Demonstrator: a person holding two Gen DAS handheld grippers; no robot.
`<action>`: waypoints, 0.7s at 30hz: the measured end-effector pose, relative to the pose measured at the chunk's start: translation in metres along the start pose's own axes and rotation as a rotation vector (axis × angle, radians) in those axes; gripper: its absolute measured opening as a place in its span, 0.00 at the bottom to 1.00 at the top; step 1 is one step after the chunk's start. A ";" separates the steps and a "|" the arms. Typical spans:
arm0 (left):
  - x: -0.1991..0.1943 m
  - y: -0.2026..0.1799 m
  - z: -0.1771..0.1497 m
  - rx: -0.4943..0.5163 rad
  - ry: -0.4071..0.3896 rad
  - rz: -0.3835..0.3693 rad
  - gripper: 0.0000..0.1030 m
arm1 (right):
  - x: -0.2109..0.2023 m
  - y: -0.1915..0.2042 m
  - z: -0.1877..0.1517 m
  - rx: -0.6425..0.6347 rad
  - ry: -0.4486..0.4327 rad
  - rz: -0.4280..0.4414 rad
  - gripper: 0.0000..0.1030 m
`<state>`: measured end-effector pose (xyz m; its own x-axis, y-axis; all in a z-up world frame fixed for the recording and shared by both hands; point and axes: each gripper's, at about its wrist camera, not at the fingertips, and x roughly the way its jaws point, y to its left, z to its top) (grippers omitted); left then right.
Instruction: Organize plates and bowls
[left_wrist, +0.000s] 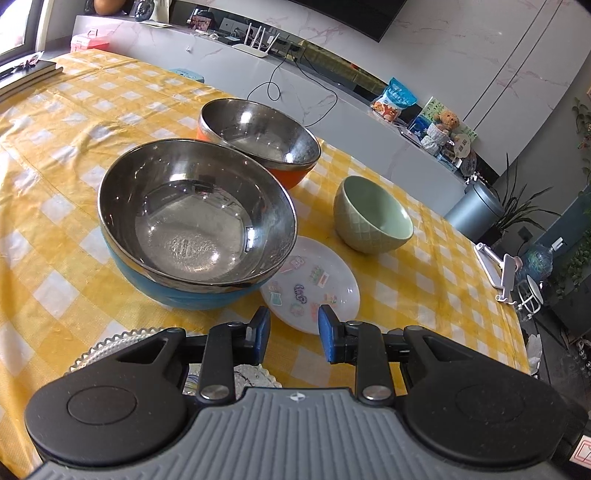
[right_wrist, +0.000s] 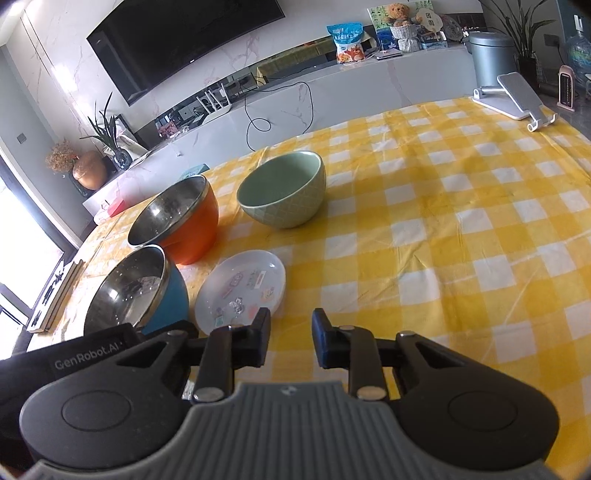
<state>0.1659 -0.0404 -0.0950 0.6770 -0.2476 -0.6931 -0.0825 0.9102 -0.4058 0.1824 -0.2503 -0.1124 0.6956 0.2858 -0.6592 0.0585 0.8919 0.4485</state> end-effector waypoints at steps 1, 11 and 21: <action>0.004 0.000 0.000 0.000 0.004 0.004 0.31 | 0.006 -0.001 0.002 0.009 0.005 0.010 0.24; 0.031 0.003 0.000 -0.004 0.034 0.018 0.24 | 0.052 -0.010 0.013 0.081 0.064 0.064 0.19; 0.033 0.007 0.002 -0.034 0.040 0.011 0.14 | 0.053 -0.009 0.012 0.068 0.051 0.064 0.03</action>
<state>0.1898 -0.0419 -0.1193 0.6461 -0.2514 -0.7207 -0.1148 0.9015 -0.4173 0.2279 -0.2471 -0.1441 0.6620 0.3604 -0.6571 0.0651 0.8458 0.5295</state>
